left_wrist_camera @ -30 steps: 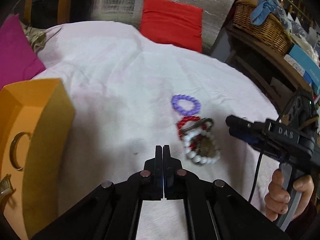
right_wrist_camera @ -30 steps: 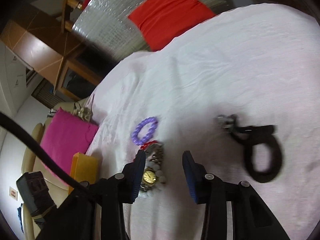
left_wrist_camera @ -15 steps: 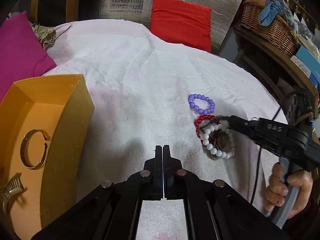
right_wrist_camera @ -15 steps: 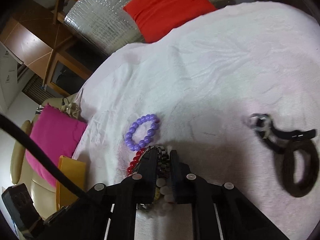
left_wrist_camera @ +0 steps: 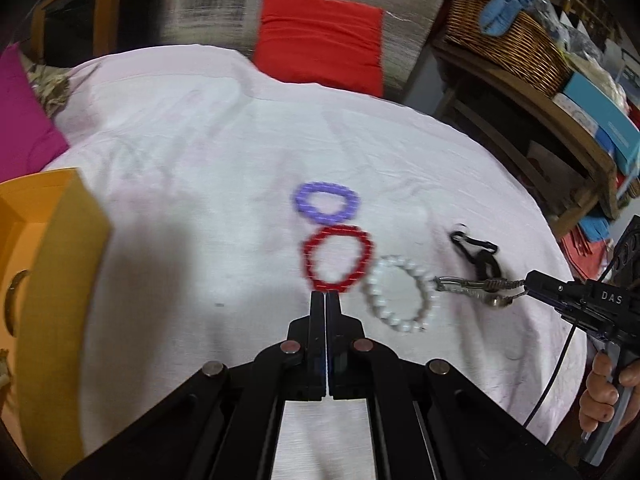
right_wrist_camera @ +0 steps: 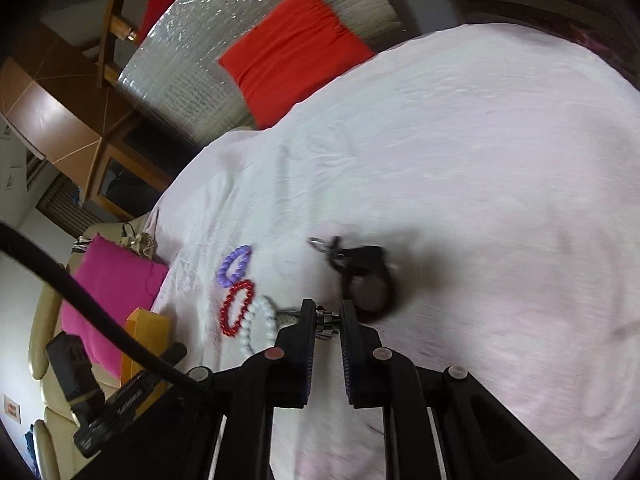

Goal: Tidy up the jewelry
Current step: 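Grasp the silver watch under the bracelets with the right gripper and pull it out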

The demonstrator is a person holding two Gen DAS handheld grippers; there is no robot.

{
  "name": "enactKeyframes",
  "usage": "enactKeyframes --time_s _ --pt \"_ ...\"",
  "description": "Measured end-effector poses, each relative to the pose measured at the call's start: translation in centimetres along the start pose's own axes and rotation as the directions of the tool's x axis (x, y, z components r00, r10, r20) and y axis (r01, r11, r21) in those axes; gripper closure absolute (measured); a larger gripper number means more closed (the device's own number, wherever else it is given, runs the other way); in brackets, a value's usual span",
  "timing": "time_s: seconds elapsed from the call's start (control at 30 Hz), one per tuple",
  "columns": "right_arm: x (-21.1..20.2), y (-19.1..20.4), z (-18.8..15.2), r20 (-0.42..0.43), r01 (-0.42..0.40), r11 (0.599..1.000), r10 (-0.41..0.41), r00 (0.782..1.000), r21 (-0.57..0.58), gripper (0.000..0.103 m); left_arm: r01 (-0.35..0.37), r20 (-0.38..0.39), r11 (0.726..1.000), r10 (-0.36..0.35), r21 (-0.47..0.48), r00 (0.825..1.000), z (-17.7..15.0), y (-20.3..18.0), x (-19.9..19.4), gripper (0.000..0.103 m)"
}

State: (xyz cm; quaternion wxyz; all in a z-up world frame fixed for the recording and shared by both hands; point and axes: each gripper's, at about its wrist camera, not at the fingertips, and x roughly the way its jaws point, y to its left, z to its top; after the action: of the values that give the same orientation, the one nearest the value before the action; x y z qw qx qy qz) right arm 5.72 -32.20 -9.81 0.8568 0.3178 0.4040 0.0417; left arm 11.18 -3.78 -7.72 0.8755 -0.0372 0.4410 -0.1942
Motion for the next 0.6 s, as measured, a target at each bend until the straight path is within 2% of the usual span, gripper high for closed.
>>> enactKeyframes --time_s 0.07,0.13,0.2,0.27,0.37,0.43,0.6 --pt "-0.5 -1.1 0.2 -0.009 0.037 0.999 -0.037 0.999 0.010 0.090 0.016 -0.007 1.000 -0.016 0.014 1.000 -0.1 -1.3 0.5 0.101" --pt "-0.8 -2.3 0.4 -0.028 0.059 0.998 -0.059 0.998 0.026 0.090 0.025 -0.008 0.999 -0.024 0.029 1.000 -0.2 -2.5 1.0 0.092" --pt "-0.8 -3.5 0.6 -0.053 0.075 0.996 -0.072 0.996 0.050 0.090 0.024 -0.004 0.999 -0.024 0.045 1.000 -0.2 -3.3 1.3 0.063" --pt "-0.8 -4.4 0.8 -0.069 0.091 0.994 -0.086 0.994 0.065 0.090 0.011 0.008 0.998 -0.012 0.066 1.000 -0.3 -4.4 1.7 0.047" --pt "-1.0 -5.2 1.2 -0.065 0.122 0.991 -0.118 0.991 0.062 0.090 0.002 -0.001 0.995 -0.002 0.095 1.000 -0.4 -5.8 2.7 0.045" --pt "-0.7 -5.4 1.3 -0.074 0.112 0.991 -0.107 0.991 0.069 0.087 -0.004 -0.018 0.995 0.006 0.103 1.000 -0.5 -6.3 3.5 0.044" --pt "-0.3 -4.9 1.2 -0.087 0.143 0.990 -0.141 0.986 0.008 0.086 -0.028 -0.041 0.990 0.033 0.137 0.999 -0.8 -7.2 5.0 0.044"
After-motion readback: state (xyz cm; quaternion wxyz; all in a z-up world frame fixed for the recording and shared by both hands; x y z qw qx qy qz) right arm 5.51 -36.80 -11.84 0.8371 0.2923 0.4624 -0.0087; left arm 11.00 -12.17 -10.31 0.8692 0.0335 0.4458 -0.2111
